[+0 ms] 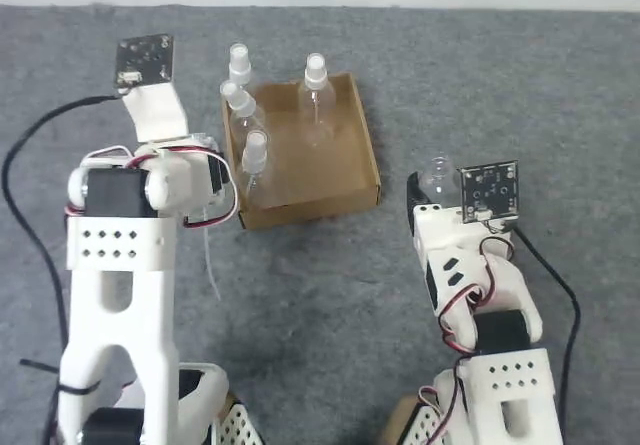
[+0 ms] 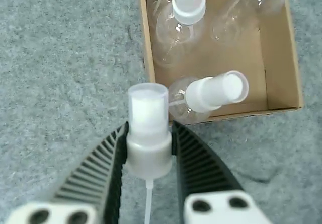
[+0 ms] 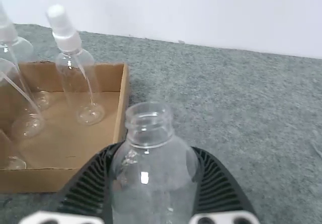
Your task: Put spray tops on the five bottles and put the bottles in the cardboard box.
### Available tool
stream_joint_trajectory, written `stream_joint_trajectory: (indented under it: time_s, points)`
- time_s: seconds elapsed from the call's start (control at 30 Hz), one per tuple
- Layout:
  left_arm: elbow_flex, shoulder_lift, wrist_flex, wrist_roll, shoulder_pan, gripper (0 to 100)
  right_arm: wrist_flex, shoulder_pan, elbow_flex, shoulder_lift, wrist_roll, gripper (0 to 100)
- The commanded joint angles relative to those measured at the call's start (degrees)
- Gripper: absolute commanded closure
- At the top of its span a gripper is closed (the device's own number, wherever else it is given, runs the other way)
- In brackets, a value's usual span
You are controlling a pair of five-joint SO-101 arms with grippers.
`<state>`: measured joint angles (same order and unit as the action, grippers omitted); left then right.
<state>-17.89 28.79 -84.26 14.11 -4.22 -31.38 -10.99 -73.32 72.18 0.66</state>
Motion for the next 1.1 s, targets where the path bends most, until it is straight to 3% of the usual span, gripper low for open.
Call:
stream_joint_trajectory:
  time_s: [0.0, 0.27, 0.5, 0.93, 1.07]
  points:
    - [5.0, 3.1, 1.8, 3.9, -0.2, 99, 1.0, -2.4, 0.7, 1.7, -0.3, 97.4]
    - [7.9, 3.5, 1.7, 8.3, 0.1, 99, 1.5, -6.8, -0.3, 1.7, -0.3, 97.1]
    - [7.1, 14.5, 3.1, 8.5, 0.3, 99, 1.0, -9.5, -0.4, 1.7, -0.3, 97.3]
    - [-8.4, 28.8, 16.7, 13.0, 0.3, 99, 0.9, -9.5, -0.4, 1.7, -0.1, 97.6]
    - [-14.4, 33.7, 22.6, 15.0, 0.4, 99, 0.8, -9.3, -0.5, 1.7, 4.8, 97.6]
